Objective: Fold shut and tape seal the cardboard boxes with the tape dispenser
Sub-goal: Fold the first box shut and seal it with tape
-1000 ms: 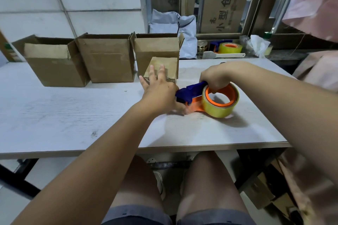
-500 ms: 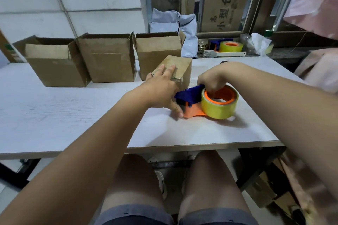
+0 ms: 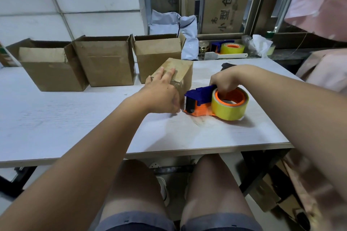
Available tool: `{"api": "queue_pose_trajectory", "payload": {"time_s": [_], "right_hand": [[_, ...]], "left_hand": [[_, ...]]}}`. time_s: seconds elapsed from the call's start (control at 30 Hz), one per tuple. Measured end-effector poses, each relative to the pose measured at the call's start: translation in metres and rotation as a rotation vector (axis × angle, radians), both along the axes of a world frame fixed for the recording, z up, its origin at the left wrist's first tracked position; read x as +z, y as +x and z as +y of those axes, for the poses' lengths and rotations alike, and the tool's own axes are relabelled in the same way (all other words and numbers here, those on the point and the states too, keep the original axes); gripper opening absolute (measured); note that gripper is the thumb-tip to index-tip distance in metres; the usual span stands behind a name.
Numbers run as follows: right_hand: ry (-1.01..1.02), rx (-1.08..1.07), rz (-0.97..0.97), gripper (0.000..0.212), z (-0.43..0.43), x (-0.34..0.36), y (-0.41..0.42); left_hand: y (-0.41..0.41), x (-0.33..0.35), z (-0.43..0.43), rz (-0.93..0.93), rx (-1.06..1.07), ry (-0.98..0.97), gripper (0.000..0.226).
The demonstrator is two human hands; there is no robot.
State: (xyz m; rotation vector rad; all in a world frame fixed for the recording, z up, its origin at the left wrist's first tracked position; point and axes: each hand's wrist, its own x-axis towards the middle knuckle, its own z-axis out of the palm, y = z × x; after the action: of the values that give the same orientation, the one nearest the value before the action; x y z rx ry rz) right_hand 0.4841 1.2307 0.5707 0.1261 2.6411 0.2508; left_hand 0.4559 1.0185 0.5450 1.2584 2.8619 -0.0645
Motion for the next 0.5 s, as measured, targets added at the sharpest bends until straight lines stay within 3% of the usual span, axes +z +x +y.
{"api": "queue_pose_trajectory", "payload": {"time_s": [0.27, 0.5], "right_hand": [[0.009, -0.072, 0.094, 0.015, 0.014, -0.005, 0.003], [-0.042, -0.163, 0.098, 0.021, 0.027, -0.013, 0.003]], "left_hand": [[0.012, 0.016, 0.008, -0.111, 0.086, -0.11, 0.039], [0.019, 0.007, 0.011, -0.108, 0.096, 0.017, 0.026]]}}
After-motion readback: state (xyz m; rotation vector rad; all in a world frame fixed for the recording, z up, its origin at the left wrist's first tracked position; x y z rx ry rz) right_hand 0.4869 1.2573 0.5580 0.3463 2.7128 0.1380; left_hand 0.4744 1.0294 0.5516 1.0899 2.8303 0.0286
